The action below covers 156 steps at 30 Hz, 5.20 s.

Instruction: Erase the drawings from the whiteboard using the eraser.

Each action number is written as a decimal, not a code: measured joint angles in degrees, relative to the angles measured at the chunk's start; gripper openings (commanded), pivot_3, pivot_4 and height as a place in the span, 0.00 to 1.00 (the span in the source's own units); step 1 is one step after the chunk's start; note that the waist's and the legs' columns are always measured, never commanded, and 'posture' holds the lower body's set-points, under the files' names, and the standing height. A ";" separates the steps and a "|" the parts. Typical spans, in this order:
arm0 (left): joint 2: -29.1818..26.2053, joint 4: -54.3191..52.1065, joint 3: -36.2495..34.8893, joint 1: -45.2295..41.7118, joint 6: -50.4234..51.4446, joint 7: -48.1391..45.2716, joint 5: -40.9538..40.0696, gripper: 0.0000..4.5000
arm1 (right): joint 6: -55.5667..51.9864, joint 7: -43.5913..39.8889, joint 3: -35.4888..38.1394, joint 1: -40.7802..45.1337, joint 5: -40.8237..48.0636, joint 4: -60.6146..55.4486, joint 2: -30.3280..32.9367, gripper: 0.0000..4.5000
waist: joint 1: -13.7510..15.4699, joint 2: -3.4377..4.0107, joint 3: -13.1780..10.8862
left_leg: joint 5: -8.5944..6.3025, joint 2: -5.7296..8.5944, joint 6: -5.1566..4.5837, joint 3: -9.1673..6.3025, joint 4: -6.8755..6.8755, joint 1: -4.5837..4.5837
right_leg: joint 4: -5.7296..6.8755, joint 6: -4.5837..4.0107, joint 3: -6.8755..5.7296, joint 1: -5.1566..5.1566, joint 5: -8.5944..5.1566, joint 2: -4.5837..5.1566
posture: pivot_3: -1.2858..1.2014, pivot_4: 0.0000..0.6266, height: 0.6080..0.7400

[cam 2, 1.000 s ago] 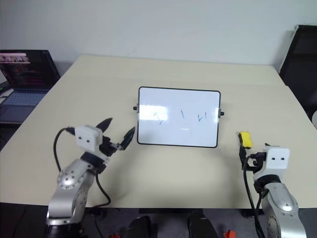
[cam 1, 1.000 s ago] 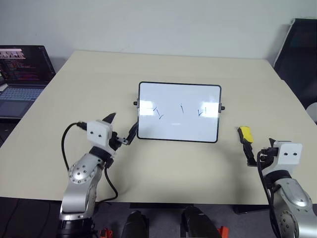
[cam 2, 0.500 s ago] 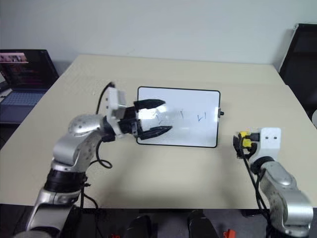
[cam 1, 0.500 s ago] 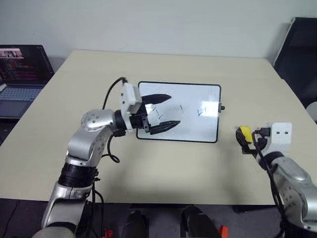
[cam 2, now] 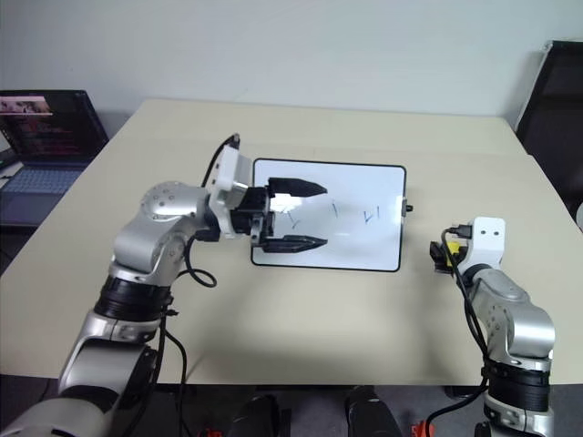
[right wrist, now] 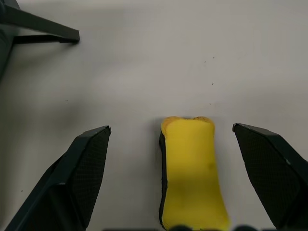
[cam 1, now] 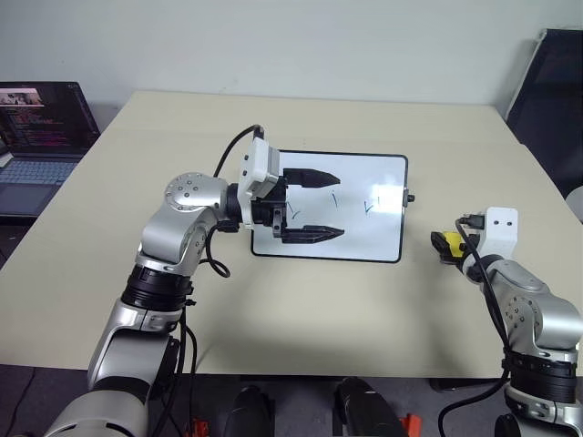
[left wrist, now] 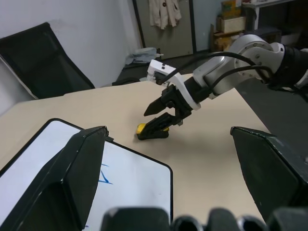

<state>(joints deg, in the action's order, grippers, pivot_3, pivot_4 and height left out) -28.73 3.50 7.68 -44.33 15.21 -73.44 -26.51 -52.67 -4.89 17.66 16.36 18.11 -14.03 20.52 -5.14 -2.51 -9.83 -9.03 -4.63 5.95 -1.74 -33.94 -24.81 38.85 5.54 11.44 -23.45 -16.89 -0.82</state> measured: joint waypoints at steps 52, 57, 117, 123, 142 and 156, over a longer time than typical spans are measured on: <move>-4.63 -17.07 -6.84 18.30 11.57 17.53 -0.50 1.00 | 1.45 -5.79 -13.01 -9.94 1.22 -29.50 1.69 0.24 | 0.05 0.10 -0.07 | 0.01 -0.01 0.01 -0.12 -0.09 0.01 | 0.03 -0.32 -0.10 0.03 -0.20 0.01 | 0.52 0.24 1.00; -4.07 -14.83 -6.97 17.37 10.59 16.97 -0.51 1.00 | 5.28 -5.13 -18.18 -2.96 -2.78 -22.75 1.24 0.24 | -0.34 0.10 -0.07 | 0.01 -0.01 0.01 -0.11 -0.09 0.01 | 0.04 -0.32 -0.10 0.02 -0.19 0.01 | 0.52 0.24 1.00; -7.93 -16.48 -7.48 25.09 10.01 12.85 -1.59 1.00 | 26.64 -8.83 -30.12 10.71 -32.45 9.91 1.53 0.24 | -2.24 -0.08 -0.07 | 0.35 0.04 -0.45 -0.77 -0.55 0.03 | -0.87 -0.59 -0.81 0.26 0.13 0.27 | 0.52 0.24 1.00; -7.98 -16.48 -7.52 25.04 10.00 12.90 -1.66 1.00 | 28.19 -15.25 -31.41 9.48 -32.20 7.22 3.06 0.24 | -2.74 -0.15 -0.02 | 0.34 0.05 -0.46 -0.73 -0.33 0.05 | -0.77 -0.51 -0.87 0.27 0.41 0.29 | 0.52 0.24 1.00; -6.89 -15.80 -8.15 23.00 10.65 16.34 -2.53 1.00 | 26.94 -19.88 -34.02 8.56 -35.32 4.52 5.45 0.24 | -2.34 -0.15 -0.03 | 0.35 0.10 -0.45 -0.93 -0.06 0.04 | -0.95 -0.48 -1.05 0.23 0.67 0.30 | 0.52 0.24 1.00; -5.76 -17.62 -10.23 22.22 12.67 22.94 -2.74 1.00 | 23.29 -21.02 -25.16 5.48 -26.52 -0.13 -0.98 0.24 | -1.92 -0.07 -0.12 | 0.34 0.08 -0.45 -0.94 0.11 -0.14 | -0.88 -0.44 -1.10 0.24 0.65 0.27 | 0.52 0.24 1.00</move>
<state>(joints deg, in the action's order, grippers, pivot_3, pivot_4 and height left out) -34.49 -14.11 -2.55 -22.11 27.89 -50.50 -29.25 -29.38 -25.91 -7.50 21.84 -8.42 -14.16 19.54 -7.06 -2.59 -9.95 -8.69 -4.55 5.50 -2.68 -33.84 -24.96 37.97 5.11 10.34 -23.21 -16.24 -0.55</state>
